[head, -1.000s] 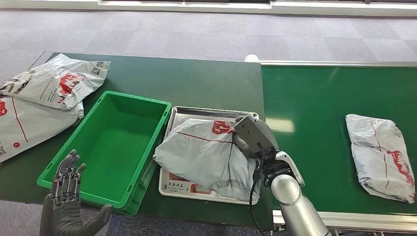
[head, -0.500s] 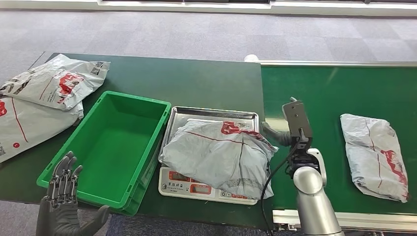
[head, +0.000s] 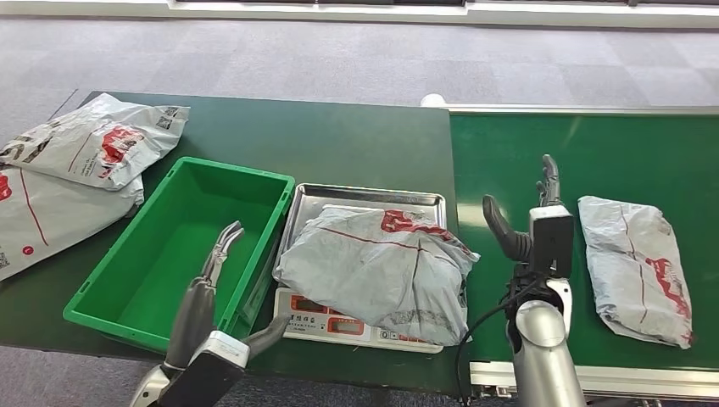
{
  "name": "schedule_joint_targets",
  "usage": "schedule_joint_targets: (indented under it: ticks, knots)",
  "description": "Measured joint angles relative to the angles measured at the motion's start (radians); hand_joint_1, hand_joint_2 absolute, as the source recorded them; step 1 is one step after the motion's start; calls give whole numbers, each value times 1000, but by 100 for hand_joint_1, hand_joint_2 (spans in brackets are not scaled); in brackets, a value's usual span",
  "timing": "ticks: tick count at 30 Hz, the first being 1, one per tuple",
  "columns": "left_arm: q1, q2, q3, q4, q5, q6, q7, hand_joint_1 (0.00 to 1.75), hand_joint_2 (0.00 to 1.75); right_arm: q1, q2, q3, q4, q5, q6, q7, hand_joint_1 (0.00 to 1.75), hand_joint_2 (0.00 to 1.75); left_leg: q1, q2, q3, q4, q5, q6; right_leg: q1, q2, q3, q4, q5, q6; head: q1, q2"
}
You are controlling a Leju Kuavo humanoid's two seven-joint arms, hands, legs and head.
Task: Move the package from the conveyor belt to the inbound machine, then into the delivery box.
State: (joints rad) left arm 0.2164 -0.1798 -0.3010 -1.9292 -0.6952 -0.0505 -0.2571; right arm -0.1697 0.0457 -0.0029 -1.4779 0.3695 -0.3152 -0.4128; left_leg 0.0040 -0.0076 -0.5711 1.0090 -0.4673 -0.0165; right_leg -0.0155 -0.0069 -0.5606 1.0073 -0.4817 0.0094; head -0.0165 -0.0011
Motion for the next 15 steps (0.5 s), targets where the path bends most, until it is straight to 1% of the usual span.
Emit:
schedule_joint_targets:
  ticks: [1,3,5,7,11,15]
  knots:
    - [-32,12,-28,24,-26,14,8,0,175,19,12,-1,-33,-17,-53,-55,0,175,0,0,0,0,0,0,0,0,0,0,0,0,0,0]
    - [-99,28,-80,77,-88,43,28,0,175,66,37,-2,-121,-49,-167,-154,0,87,0,-2,-1,0,0,0,0,-1,0,0,0,0,0,0]
    - [-164,35,-127,126,-139,59,57,0,175,119,58,-2,-222,-69,-249,-201,0,0,0,-2,-1,0,0,0,0,-1,-1,0,0,0,0,0]
    - [-231,36,-172,176,-175,62,102,0,175,173,70,-1,-316,-87,-291,-213,0,0,0,-1,-1,0,0,0,-1,0,-1,0,0,0,0,0]
    - [-361,27,-255,281,-215,54,194,0,175,255,78,-1,-458,-120,-333,-235,0,175,0,1,-1,0,0,0,-2,2,-1,0,1,1,0,0]
    - [-463,3,-313,396,-228,-1,267,0,175,323,78,-1,-527,-146,-345,-251,0,175,0,2,-1,1,0,1,-2,4,-1,0,1,2,0,0]
